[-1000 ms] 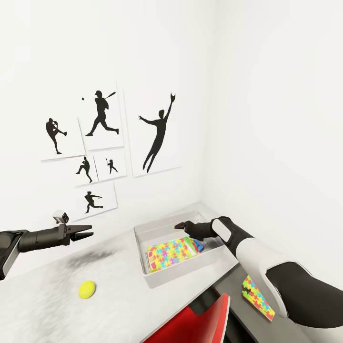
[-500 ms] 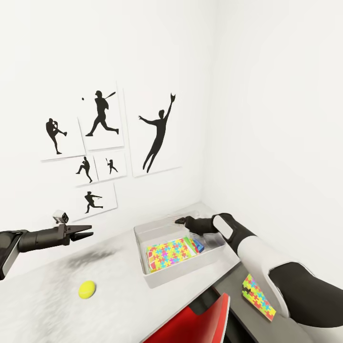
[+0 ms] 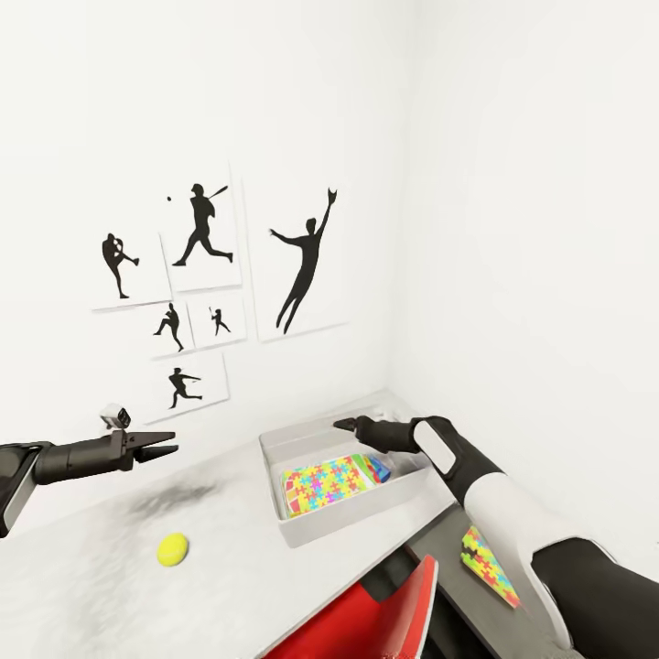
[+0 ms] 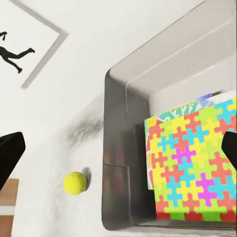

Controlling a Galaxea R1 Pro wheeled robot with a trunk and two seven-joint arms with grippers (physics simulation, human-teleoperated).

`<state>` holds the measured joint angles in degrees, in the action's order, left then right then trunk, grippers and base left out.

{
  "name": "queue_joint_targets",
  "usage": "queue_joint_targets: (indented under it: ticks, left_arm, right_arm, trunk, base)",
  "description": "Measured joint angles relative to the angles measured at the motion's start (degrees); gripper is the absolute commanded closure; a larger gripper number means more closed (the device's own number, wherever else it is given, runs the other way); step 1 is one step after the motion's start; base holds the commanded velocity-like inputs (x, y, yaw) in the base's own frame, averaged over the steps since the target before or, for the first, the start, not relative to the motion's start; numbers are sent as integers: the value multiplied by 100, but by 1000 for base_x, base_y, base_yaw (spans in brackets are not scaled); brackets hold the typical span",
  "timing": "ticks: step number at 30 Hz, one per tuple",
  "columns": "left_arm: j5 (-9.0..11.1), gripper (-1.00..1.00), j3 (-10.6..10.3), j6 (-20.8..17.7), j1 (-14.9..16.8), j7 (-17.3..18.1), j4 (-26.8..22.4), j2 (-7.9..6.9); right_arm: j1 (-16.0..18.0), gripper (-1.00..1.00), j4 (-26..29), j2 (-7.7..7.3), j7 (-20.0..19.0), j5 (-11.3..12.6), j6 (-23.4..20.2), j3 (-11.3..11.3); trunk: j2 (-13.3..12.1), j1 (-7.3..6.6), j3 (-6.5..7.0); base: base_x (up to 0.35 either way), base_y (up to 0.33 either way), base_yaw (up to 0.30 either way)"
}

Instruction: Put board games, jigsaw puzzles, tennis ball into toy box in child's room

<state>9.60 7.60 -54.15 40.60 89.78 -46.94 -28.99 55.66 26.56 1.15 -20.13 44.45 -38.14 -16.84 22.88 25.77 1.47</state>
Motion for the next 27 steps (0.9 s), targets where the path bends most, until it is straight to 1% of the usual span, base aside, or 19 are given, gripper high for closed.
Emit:
queue_joint_targets:
  ticks: [3, 9, 12, 13, 16, 19, 23, 24, 25, 27]
  left_arm:
    - [0, -100, 27, 0, 0, 0, 0, -5]
    - [-4, -100, 65, 0, 0, 0, 0, -14]
    - [-7, -100, 67, 0, 0, 0, 0, -17]
    - [-6, -100, 67, 0, 0, 0, 1, -17]
    - [-8, -100, 67, 0, 0, 0, 0, -18]
    - [-9, -100, 68, 0, 0, 0, 0, -18]
    - [-3, -100, 68, 0, -1, 0, 0, -18]
    - [-4, -100, 68, 0, 0, 0, 0, -18]
    - [-6, -100, 68, 0, 0, 0, 0, -18]
    - [-3, -100, 68, 0, 0, 0, 0, -18]
  right_arm:
    - [-4, -100, 17, -45, -54, 12, -1, 0]
    - [-11, -100, 24, -64, -218, 4, 10, 0]
    - [-18, -100, 22, -142, -272, 22, 15, -2]
    - [-19, -100, 23, -185, -346, 5, 14, 15]
    - [-23, -100, 29, -377, -798, -4, 134, 15]
    - [-28, -100, 29, -516, -1174, -14, 311, 16]
    - [-32, -100, 27, -758, -1729, -18, 439, 10]
    - [-35, -100, 28, -782, -1811, -21, 449, 10]
    - [-72, -100, 29, -821, -1976, -27, 467, 12]
    - [-280, -100, 92, -891, -2365, -41, 496, 12]
  trunk:
    - [0, 0, 28]
    - [0, 0, 84]
    - [1, 0, 112]
    - [1, -1, 121]
    - [1, -2, 150]
    - [1, -2, 178]
    - [1, -2, 215]
    - [1, -2, 224]
    - [0, -2, 234]
    - [0, -2, 252]
  base:
    - [-172, 0, 0]
    - [-175, 0, 0]
    - [-95, 0, 0]
    - [-40, 0, 0]
    - [-19, 0, 0]
    - [-7, 0, 0]
    - [-2, 0, 0]
    - [0, 0, 0]
    - [0, 0, 0]
    - [0, 0, 0]
